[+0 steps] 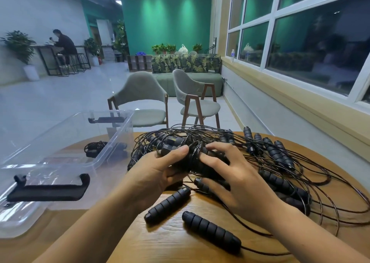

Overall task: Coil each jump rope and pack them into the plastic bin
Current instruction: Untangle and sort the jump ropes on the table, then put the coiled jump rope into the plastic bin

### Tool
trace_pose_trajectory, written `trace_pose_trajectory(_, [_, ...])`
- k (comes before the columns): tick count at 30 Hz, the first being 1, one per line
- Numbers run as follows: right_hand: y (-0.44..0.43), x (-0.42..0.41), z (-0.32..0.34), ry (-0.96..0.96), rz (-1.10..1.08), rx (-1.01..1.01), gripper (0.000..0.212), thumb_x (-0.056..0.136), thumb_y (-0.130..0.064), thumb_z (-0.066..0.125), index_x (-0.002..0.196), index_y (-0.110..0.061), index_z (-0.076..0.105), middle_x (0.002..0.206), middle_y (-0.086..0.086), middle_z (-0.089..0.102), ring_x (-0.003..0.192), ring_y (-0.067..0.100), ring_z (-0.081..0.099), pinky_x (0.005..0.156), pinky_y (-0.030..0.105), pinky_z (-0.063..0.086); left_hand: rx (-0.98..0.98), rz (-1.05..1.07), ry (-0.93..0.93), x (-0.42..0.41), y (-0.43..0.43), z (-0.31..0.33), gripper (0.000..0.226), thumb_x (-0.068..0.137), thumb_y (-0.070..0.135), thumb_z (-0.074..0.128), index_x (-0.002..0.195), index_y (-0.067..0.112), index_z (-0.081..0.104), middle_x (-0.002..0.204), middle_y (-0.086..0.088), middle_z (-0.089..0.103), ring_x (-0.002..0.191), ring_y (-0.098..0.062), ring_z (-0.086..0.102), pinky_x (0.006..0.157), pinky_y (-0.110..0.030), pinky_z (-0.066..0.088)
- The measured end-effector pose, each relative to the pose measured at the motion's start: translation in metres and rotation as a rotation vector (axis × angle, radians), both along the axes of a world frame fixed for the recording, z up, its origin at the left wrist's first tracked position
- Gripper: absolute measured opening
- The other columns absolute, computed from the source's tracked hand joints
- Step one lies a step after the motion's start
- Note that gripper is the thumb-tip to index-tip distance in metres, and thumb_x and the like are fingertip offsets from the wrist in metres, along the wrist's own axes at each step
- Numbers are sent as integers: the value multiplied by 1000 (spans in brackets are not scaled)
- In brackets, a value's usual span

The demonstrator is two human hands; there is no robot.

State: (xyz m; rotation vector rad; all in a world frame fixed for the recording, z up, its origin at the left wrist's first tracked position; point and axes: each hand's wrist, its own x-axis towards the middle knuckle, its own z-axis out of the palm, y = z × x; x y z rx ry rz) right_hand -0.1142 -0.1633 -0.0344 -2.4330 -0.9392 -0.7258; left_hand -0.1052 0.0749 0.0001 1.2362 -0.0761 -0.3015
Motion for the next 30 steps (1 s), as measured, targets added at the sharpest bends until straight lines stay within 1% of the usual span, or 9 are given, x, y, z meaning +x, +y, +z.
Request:
trace_pose_trajectory(4, [19,1,10,198,53,283,59,96,-45,77,147,-40,48,140,-25,49,131,0,52,99,23,54,98,30,-85,-2,24,12,46,94,18,73,134,1,60,126,-18,73,120,-31,70,112,-50,48])
trace_pose_trajectory(6, [31,9,21,330,28,373,71,90,-58,78,149,-47,42,133,-34,54,126,-8,54,98,17,49,114,25,-116,0,38,16,51,92,20,76,136,1,59,128,-18,72,122,-32,69,111,-50,49])
trace_pose_trajectory(10, [60,34,46,592,109,405,75,83,-71,73,151,-52,47,128,-28,65,121,-8,62,99,22,52,174,-19,-190,3,71,27,55,89,18,78,139,4,58,133,-18,69,125,-34,67,107,-47,53])
trace_pose_trajectory(12, [84,46,60,600,165,391,59,85,-62,75,140,-48,60,123,-23,71,115,-7,66,98,25,59,212,7,-216,4,94,35,56,90,17,78,140,8,57,135,-17,68,125,-34,66,110,-51,50])
trace_pose_trajectory(15, [121,62,76,601,254,439,39,92,-42,81,129,-40,70,114,-17,78,111,0,72,101,33,61,344,44,-273,13,133,52,53,89,21,77,138,11,60,133,-16,69,126,-33,66,113,-50,46])
trace_pose_trajectory(20, [177,94,95,528,350,363,35,97,-24,79,132,-25,74,109,-9,80,104,6,75,98,35,61,633,36,-350,37,194,90,59,79,12,85,134,19,64,126,-12,72,120,-30,69,104,-42,50])
trace_pose_trajectory(23, [208,118,100,439,338,272,42,96,-26,80,137,-25,71,109,-7,78,101,10,73,98,38,60,898,8,-338,55,220,110,67,73,6,92,131,24,64,119,-4,76,115,-22,71,105,-39,50])
trace_pose_trajectory(27, [249,147,95,385,332,153,44,96,-29,79,140,-26,70,111,-5,77,100,12,69,97,40,58,1196,-88,-251,86,247,123,67,67,17,98,121,36,62,104,-2,79,99,-23,75,87,-33,57])
trace_pose_trajectory(30, [273,166,85,373,314,90,39,96,-30,79,134,-25,72,114,-4,76,106,16,68,99,43,57,1344,-176,-182,111,254,123,71,65,17,98,121,38,58,102,1,79,98,-20,76,93,-37,56])
